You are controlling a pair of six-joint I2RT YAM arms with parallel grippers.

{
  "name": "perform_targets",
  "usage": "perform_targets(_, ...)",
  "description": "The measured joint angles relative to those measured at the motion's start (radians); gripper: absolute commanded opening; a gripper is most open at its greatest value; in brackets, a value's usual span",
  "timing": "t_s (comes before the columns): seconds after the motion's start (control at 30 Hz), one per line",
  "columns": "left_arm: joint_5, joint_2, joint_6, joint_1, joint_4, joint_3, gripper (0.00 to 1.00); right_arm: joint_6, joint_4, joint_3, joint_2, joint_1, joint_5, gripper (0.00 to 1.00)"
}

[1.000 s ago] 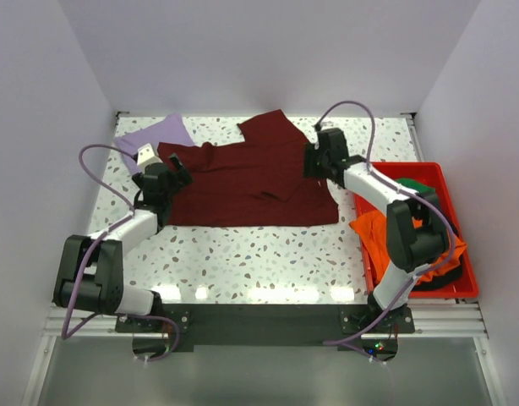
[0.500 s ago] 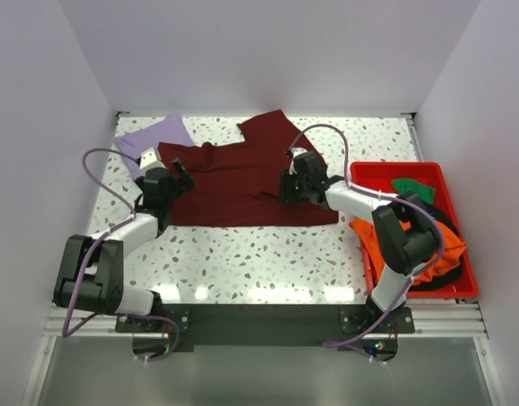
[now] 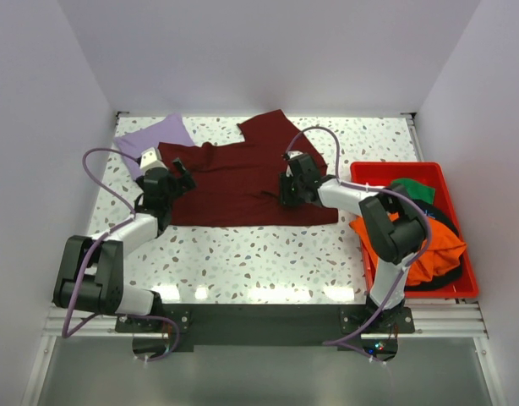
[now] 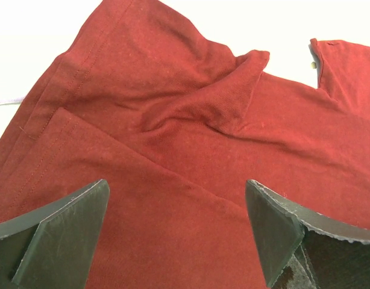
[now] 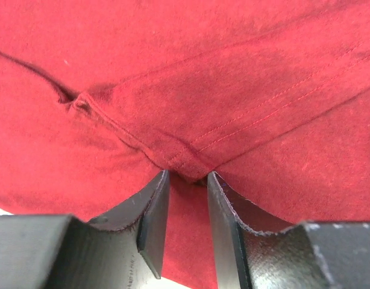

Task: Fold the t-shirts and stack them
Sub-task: Fold the tshirt

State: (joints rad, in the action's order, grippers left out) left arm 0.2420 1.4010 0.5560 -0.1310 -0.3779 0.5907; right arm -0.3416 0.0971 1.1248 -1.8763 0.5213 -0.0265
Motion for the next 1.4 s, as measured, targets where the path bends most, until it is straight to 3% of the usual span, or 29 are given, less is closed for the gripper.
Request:
perform_targets(0.33, -0.003, -0.012, 0.000, 0.000, -0.002, 0.000, 1.00, 0.003, 0.003, 0.034, -0.008, 0.000, 0.038, 0.32)
perform_targets(0.43, -0.004, -0.012, 0.000, 0.000, -0.002, 0.000, 1.00, 0.007, 0.003, 0.060, -0.032, 0.000, 0.042, 0.26)
perform_targets(0.57, -0.004, -0.013, 0.000, 0.000, -0.002, 0.000, 1.00, 0.014, 0.004, 0.080, -0.066, 0.000, 0.045, 0.07)
perform_targets(0.67, -0.004, -0.019, 0.000, 0.000, -0.002, 0.000, 1.00, 0.023, 0.011, 0.093, -0.068, 0.000, 0.053, 0.00)
perform_targets(1.4, -0.009, -0.021, -0.002, 0.000, -0.002, -0.010, 1.00, 0.080, 0.112, 0.405, -0.249, 0.000, 0.060, 0.00)
